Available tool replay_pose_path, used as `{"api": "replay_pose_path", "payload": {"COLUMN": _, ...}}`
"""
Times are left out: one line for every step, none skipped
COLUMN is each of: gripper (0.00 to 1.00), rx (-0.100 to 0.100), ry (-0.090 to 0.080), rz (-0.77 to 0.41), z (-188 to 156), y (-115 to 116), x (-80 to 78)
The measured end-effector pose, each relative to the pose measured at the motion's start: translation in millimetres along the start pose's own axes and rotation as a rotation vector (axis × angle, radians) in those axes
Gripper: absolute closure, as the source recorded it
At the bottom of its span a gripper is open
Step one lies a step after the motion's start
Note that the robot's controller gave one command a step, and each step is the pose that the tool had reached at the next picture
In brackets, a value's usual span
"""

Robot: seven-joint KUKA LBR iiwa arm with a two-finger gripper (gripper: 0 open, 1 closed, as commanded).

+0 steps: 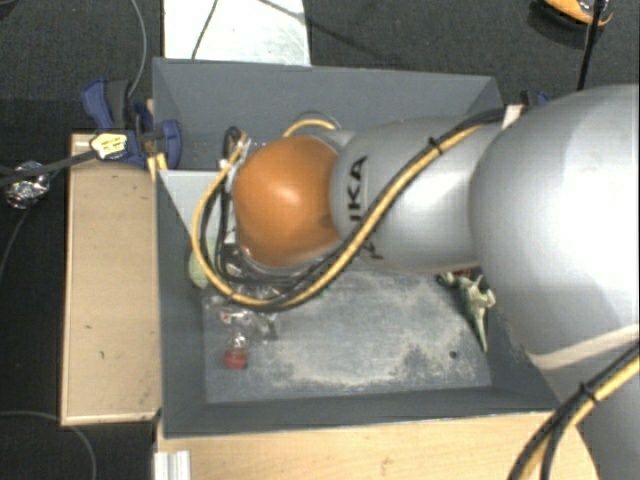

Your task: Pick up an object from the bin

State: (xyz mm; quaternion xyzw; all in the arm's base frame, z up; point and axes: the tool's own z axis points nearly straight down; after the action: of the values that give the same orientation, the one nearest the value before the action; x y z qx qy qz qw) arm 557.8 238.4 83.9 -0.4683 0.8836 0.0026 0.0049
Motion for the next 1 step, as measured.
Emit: {"api": "replay_pose_path", "payload": {"gripper": 1.00, "rx": 0.002, "ry": -0.003, "rz": 0.001, "z": -17.2, "y": -0.5, "x": -0.9}}
